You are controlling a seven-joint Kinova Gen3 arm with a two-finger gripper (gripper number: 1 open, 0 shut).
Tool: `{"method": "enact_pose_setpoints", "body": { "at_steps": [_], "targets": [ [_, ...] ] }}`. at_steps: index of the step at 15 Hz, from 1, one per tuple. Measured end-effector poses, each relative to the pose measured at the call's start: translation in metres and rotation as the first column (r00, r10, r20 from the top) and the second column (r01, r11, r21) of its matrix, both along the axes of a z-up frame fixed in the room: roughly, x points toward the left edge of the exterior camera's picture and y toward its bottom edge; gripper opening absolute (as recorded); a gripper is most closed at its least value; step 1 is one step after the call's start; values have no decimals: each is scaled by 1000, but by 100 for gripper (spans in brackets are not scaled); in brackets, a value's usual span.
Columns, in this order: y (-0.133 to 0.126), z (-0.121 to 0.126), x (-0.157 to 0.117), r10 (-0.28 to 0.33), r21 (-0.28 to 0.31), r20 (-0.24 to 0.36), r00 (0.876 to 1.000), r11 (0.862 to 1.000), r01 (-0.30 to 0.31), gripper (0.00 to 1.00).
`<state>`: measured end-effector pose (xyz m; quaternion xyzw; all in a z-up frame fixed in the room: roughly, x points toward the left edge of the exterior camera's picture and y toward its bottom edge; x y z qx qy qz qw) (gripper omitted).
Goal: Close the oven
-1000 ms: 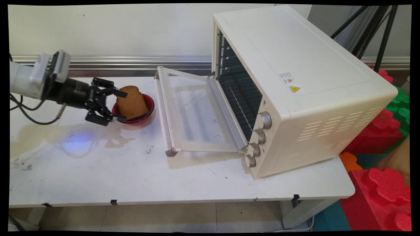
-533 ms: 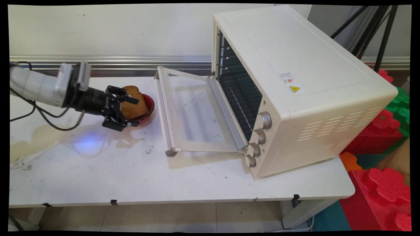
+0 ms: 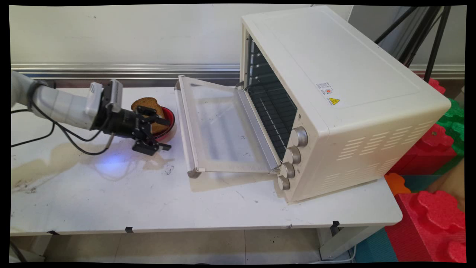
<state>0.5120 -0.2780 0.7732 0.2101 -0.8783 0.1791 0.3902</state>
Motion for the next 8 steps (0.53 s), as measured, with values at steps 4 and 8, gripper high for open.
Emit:
{"method": "enact_pose_setpoints", "body": {
  "at_steps": [4,8],
  "targets": [
    [-6,-9,-14,4,4,-6,1000,1000,-4,100],
    [-13,-18,-26,6,10,-9,1000,1000,-6,100]
  ]
}}
